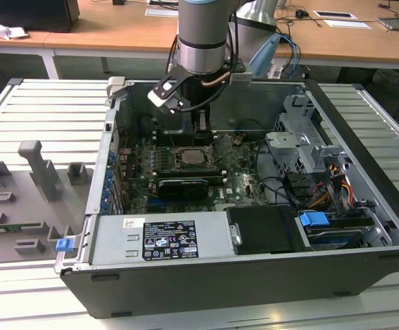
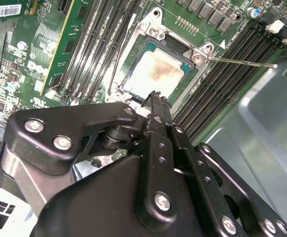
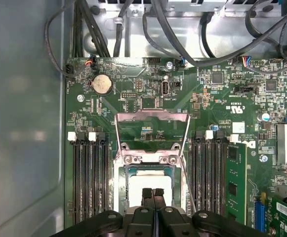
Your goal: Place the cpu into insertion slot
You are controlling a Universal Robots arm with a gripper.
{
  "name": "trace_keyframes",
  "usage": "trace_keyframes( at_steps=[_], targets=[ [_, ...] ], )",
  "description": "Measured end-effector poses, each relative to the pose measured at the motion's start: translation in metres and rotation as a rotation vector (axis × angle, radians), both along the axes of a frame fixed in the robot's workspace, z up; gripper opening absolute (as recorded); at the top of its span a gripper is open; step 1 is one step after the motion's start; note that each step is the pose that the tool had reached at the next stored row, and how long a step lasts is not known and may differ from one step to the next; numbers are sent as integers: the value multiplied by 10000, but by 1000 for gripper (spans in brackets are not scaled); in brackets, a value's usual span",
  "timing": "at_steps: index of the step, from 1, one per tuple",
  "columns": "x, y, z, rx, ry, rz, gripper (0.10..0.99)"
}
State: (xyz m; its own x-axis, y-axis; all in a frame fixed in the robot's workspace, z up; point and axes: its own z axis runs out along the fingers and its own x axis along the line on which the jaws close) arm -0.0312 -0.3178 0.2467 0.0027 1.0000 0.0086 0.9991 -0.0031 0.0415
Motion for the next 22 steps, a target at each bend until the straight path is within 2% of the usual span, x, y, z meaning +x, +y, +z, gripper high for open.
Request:
trace_keyframes(
  at_steps=[22],
  targets=[
    [0,0,59,0,1,0,106]
  ],
)
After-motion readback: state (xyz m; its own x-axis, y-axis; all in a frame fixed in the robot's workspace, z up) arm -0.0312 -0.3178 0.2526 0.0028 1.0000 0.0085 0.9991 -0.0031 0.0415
